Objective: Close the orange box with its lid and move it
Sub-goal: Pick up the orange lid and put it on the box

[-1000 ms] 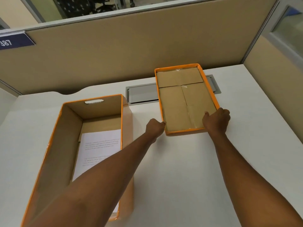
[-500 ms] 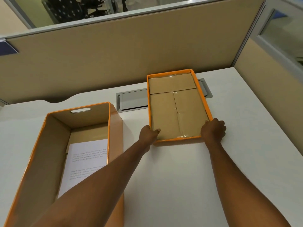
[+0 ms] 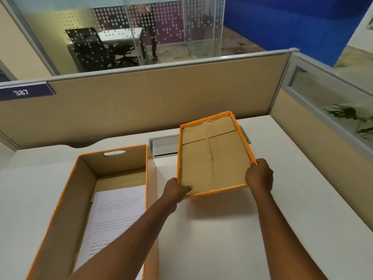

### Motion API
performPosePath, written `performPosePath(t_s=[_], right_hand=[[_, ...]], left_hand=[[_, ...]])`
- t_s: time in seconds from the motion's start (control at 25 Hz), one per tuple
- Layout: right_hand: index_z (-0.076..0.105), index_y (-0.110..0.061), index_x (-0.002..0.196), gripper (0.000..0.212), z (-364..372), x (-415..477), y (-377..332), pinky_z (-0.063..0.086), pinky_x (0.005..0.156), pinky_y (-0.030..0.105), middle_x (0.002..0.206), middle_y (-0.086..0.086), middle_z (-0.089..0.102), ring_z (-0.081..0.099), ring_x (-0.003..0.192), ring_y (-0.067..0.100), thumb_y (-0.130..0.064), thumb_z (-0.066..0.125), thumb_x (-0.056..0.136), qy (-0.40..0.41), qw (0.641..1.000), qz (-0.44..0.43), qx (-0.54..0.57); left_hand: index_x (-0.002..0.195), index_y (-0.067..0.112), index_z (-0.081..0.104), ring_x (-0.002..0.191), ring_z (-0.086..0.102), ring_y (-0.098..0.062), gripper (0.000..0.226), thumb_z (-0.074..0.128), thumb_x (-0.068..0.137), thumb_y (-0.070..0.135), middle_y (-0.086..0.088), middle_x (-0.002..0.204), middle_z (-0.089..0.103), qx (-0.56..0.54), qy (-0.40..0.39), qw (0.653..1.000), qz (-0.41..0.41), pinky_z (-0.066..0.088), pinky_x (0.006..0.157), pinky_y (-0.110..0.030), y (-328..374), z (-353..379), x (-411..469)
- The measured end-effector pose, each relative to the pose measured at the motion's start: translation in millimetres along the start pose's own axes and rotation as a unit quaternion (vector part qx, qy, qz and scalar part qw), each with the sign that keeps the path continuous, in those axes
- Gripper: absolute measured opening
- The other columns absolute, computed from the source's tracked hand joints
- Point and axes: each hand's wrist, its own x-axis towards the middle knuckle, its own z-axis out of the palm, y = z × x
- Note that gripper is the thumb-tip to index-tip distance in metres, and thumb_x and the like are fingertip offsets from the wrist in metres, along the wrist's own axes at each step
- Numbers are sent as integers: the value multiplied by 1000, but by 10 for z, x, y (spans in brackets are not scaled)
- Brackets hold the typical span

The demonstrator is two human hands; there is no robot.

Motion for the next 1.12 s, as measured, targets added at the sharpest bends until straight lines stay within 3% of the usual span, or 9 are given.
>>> performPosePath(t_s=[0.2, 0.4, 0.56, 0.6, 0.68, 0.76, 0.92, 1.04, 1.12], right_hand=[[60, -10, 121, 28, -416, -675, -502, 43, 72, 35, 113, 16, 67, 62, 103, 38, -13, 42, 99, 57, 991, -118, -7], [56, -9, 129, 36, -605, -1586, -999, 55, 77, 42, 112, 15, 67, 66, 98, 32, -21, 52, 96, 154, 941, -292, -68], [65, -1, 117, 33, -465, -2238, -1263, 57, 67, 43, 95, 16, 73, 69, 83, 33, -14, 68, 86, 185, 906, -370, -86], [67, -1, 113, 31, -414, -2354, -1317, 57, 64, 42, 90, 15, 74, 69, 79, 32, -12, 70, 85, 184, 903, -379, -89], [69, -3, 102, 22, -309, -2529, -1397, 55, 59, 39, 80, 12, 72, 67, 71, 30, -10, 72, 82, 180, 892, -400, -105], [68, -8, 90, 10, -197, -2734, -1458, 51, 56, 37, 73, 8, 69, 63, 67, 28, -7, 71, 81, 182, 876, -430, -119], [62, -13, 111, 26, -101, -3146, -1517, 51, 72, 41, 98, 4, 70, 59, 88, 26, -23, 62, 86, 70, 877, -468, -83], [51, -20, 131, 58, -212, -3294, -1561, 51, 88, 35, 118, -3, 63, 56, 106, 16, -45, 65, 81, -100, 893, -435, 55], [57, -18, 126, 56, -250, -3259, -1600, 53, 87, 34, 118, -2, 66, 60, 105, 15, -52, 62, 82, -104, 900, -392, 162]], left_hand=[[139, 2, 38, 128, 45, -29, 63, 56, 91, 39, -14, 146, 43, 49, 36, 993, 99, 37, 86, -29, 417, -261, -600], [133, 12, 47, 104, 62, -34, 71, 47, 85, 63, -19, 124, 59, -127, -103, 980, 110, 54, 90, -44, 871, -541, -1085], [137, 17, 41, 92, 64, -30, 76, 43, 82, 69, -18, 126, 55, -190, -175, 958, 128, 57, 59, -33, 980, -791, -1269], [129, 15, 50, 88, 63, -27, 72, 43, 82, 70, -17, 116, 60, -213, -192, 949, 128, 54, 54, -29, 971, -887, -1302], [80, 15, 64, 63, 55, -18, 57, 45, 82, 69, -5, 73, 60, -254, -212, 935, 129, 44, 52, -27, 914, -1069, -1355], [55, 23, 42, 46, 40, -11, 49, 57, 80, 62, 3, 50, 40, -279, -218, 924, 147, 32, 51, -25, 841, -1235, -1380], [72, 17, 49, 52, 52, -16, 30, 77, 74, 29, -6, 65, 49, -316, -185, 920, 138, 48, 54, -27, 694, -1620, -1444], [86, 8, 58, 66, 64, -27, 10, 63, 81, 15, -12, 80, 61, -324, -152, 927, 112, 55, 66, -38, 562, -1970, -1476], [97, 10, 57, 87, 64, -35, 19, 60, 78, 14, -15, 96, 64, -340, -149, 924, 95, 54, 79, -47, 452, -2230, -1461]])
